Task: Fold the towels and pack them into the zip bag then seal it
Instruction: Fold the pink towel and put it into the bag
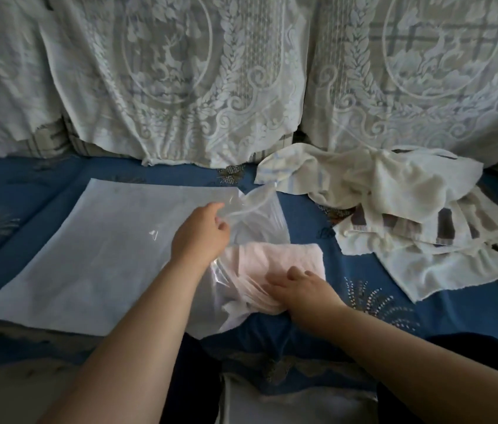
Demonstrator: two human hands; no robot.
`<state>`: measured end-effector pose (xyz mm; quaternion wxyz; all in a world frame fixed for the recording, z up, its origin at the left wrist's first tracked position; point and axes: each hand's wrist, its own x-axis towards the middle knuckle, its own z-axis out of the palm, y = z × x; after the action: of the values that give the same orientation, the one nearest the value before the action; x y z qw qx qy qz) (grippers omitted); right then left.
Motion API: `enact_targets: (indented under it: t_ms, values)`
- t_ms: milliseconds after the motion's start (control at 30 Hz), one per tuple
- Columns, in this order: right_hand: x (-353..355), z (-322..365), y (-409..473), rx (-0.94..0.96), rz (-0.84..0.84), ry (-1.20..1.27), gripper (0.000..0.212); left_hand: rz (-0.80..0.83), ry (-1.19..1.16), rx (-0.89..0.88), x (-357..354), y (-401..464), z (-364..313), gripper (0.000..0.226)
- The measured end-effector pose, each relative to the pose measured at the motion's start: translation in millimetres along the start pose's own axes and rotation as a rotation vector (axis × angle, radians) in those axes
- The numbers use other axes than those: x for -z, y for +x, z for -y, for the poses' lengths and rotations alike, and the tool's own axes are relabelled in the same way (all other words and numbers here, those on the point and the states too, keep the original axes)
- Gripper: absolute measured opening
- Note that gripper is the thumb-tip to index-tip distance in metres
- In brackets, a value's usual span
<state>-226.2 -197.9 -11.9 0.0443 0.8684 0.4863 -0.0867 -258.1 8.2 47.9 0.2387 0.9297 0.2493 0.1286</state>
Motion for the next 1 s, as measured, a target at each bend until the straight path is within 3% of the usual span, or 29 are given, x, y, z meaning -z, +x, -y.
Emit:
enact_targets:
  t_ms: [67, 133, 200, 300, 333, 400, 467, 533, 567, 600, 667, 733, 800, 867, 933, 1000]
  values:
    - [0.9, 6.2, 0.0, 0.112, -0.006, -0.075, 0.063, -0.011, 0.108, -0.045, -0.8, 1.6, 3.0, 0.023]
    - [-2.5, 9.3, -0.5, 0.127, 0.004, -0.029, 0.064, 0.03, 0.151, -0.078, -2.0, 1.5, 3.9, 0.039]
    - [-4.1, 12.3, 3.2, 0.039, 0.006, 0.079, 0.063, 0.164, 0.09, -0.116, -4.1, -3.7, 1.6, 0.046]
    - [4.7, 13.8, 20.2, -0.233, -0.165, 0.297, 0.064, 0.341, -0.015, -0.163, -12.4, -15.4, -4.5, 0.045]
    - [6.0, 13.7, 25.5, -0.249, -0.201, 0.307, 0.065, 0.334, -0.062, -0.161, -14.5, -17.1, -6.0, 0.043]
    - [5.7, 20.0, 28.0, -0.138, -0.058, 0.328, 0.067, 0.235, -0.165, -0.152, -13.7, -16.5, -6.6, 0.042]
    - [5.0, 24.8, 19.0, -0.136, 0.04, 0.57, 0.067, 0.171, -0.202, -0.129, -9.8, -14.8, -3.7, 0.044]
    - [9.6, 12.1, 10.3, -0.366, -0.209, 0.726, 0.058, 0.168, -0.158, -0.109, -7.4, -15.7, 0.6, 0.043]
    - [12.0, 0.4, 6.4, -0.511, -0.301, 0.671, 0.06, 0.164, -0.121, -0.107, -6.7, -16.9, 2.5, 0.043]
    - [13.4, -12.7, 2.5, -0.646, -0.261, 0.629, 0.069, 0.152, -0.092, -0.112, -6.2, -18.4, 3.7, 0.042]
    - [9.9, -28.3, -2.9, -0.795, 0.03, 0.82, 0.085, 0.117, -0.08, -0.124, -6.3, -21.9, 3.7, 0.041]
    - [2.0, -25.3, -0.2, -0.786, 0.182, 1.073, 0.066, 0.093, -0.111, -0.132, -6.0, -25.0, 1.2, 0.042]
    - [-1.0, -15.2, 7.2, -0.763, 0.024, 1.264, 0.036, 0.081, -0.159, -0.144, -4.8, -26.9, 0.0, 0.045]
    - [5.3, -2.5, 17.7, -0.723, -0.22, 1.382, 0.02, 0.085, -0.225, -0.154, -2.4, -26.6, 2.5, 0.043]
    - [16.3, 8.9, 33.5, -0.687, -0.353, 1.454, 0.017, 0.101, -0.309, -0.158, 2.2, -25.0, 4.6, 0.04]
    - [24.9, 19.8, 57.0, -0.67, -0.36, 1.58, 0.018, 0.12, -0.412, -0.153, 8.5, -26.1, 3.8, 0.037]
